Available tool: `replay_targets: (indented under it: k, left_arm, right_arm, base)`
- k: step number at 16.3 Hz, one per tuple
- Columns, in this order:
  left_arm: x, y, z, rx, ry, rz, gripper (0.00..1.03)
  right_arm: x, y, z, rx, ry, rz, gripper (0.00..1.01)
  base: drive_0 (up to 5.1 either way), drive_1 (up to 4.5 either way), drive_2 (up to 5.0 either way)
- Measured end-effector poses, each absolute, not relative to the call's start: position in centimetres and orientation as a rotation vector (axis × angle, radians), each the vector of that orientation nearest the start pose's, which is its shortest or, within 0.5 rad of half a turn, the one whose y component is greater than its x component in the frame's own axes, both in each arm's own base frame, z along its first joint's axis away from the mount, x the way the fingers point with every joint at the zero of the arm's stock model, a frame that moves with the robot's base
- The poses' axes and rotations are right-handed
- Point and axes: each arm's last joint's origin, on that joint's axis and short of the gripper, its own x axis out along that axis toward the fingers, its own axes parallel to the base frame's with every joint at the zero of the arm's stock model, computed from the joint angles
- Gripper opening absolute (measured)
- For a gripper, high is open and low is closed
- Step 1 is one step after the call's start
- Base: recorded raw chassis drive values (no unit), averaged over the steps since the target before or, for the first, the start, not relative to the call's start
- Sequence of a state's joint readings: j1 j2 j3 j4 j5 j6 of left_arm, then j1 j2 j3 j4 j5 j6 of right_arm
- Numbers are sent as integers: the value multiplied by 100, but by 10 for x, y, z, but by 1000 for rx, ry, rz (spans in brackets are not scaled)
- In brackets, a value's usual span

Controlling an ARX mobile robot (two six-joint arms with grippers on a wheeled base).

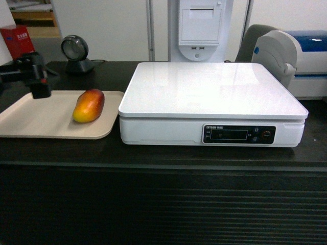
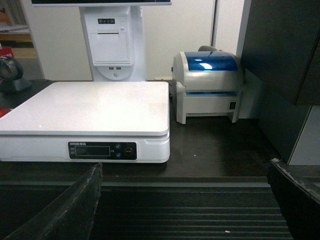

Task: Place dark red mango on scale at checkout

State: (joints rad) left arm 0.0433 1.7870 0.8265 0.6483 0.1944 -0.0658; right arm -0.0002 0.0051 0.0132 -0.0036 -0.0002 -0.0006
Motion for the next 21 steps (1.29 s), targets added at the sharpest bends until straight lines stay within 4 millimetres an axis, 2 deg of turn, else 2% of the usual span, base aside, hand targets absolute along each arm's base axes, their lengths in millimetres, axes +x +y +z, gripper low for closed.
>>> replay_targets:
  k: [2, 5, 9, 14, 16, 21]
  left_arm:
    - [402, 5, 151, -58, 404, -170, 98]
    - [453, -5, 137, -20, 479, -204, 98]
    - [499, -8, 136, 15, 510, -194, 98]
    - [525, -4, 119, 9, 613, -186, 98]
    - [528, -5, 107, -1, 665, -198, 98]
    - [533, -4, 92, 8, 731, -204, 98]
  right_arm:
    - [97, 0, 167, -1, -4, 0, 98]
    - [97, 0, 167, -1, -4, 0, 98]
    - [97, 0, 167, -1, -4, 0, 98]
    - [97, 0, 167, -1, -4, 0, 98]
    - [97, 0, 167, -1, -4, 0, 98]
    - [97, 0, 167, -1, -4, 0, 98]
  base:
    - [0, 0, 0]
    - [0, 0, 0]
    - [0, 0, 0]
    - [0, 0, 0]
    - [0, 0, 0]
    - [0, 0, 0]
